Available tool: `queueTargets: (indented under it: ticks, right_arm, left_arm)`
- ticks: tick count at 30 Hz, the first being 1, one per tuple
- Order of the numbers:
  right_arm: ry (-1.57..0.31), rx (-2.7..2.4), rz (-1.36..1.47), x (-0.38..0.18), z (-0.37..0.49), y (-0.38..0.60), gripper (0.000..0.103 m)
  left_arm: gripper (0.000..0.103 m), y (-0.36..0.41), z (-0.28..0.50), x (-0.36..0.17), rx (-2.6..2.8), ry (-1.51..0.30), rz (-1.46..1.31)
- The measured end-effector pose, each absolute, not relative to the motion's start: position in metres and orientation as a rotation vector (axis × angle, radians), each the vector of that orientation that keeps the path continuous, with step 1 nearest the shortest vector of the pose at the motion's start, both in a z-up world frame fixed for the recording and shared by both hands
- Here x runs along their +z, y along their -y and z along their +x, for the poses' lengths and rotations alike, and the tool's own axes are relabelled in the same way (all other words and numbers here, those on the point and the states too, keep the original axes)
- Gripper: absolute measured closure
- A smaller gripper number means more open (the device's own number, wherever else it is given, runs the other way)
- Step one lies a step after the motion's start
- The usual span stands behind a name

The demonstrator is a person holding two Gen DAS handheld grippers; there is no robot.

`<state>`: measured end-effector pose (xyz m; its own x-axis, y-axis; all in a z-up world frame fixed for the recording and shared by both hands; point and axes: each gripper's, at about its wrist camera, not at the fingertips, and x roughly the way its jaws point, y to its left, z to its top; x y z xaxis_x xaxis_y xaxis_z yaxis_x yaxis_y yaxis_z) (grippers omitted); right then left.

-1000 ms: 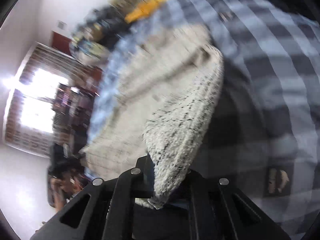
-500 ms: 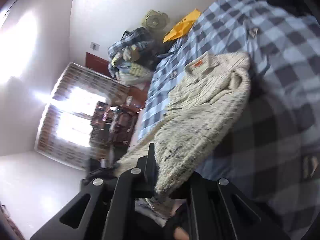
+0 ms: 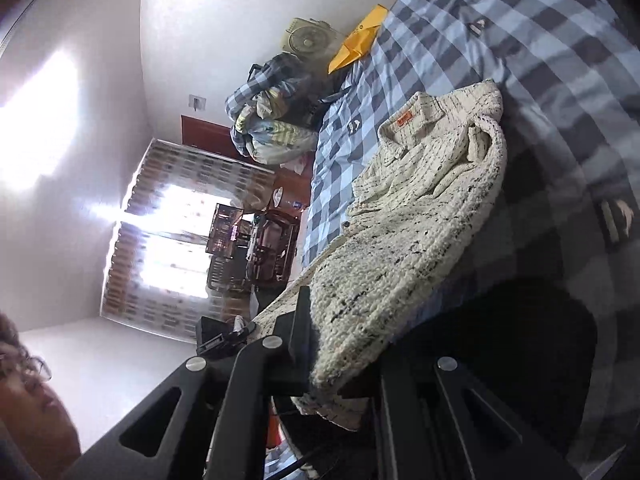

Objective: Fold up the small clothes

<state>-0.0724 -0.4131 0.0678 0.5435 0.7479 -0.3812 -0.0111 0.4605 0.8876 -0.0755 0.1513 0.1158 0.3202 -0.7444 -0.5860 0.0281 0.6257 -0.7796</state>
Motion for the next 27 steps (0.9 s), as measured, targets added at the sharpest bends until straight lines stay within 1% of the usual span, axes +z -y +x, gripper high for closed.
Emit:
queueTargets:
  ticks: [4,9,16,17,21,24,25,27]
  right_arm:
    - [-0.907,0.480,0.985,0.068,-0.040,0.427,0.098]
    - [-0.922,0.386,1.059,0.047,0.026,0.458,0.098]
    - [-0.976,0.273,1.100,0.010,0.147,0.485,0.098]
    - [-0.985,0.253,1.099,0.004,0.173,0.487,0.098]
    - [-1.018,0.226,1.092,-0.015,0.226,0.496,0.098]
    - [-1.052,0.202,1.170,-0.046,0.272,0.507,0.098]
    - [-1.076,0.165,1.231,-0.066,0.288,0.513,0.094]
    - [-1.120,0.107,1.267,-0.092,0.306,0.521,0.094]
  left_arm:
    - [0.098,-0.153,-0.042,0.117,-0.497,-1.104,-0.713]
    - [0.098,-0.159,0.027,0.088,-0.391,-1.101,-0.815]
    - [0.099,-0.149,0.157,0.047,-0.356,-1.096,-0.932]
    - [0.099,-0.146,0.176,0.041,-0.346,-1.098,-0.929]
    - [0.098,-0.129,0.259,0.008,-0.313,-1.135,-0.909]
    - [0.098,-0.121,0.311,-0.029,-0.257,-1.196,-0.916]
    - [0.098,-0.121,0.320,-0.039,-0.222,-1.213,-0.919]
    - [0.098,-0.127,0.339,-0.060,-0.121,-1.243,-0.916]
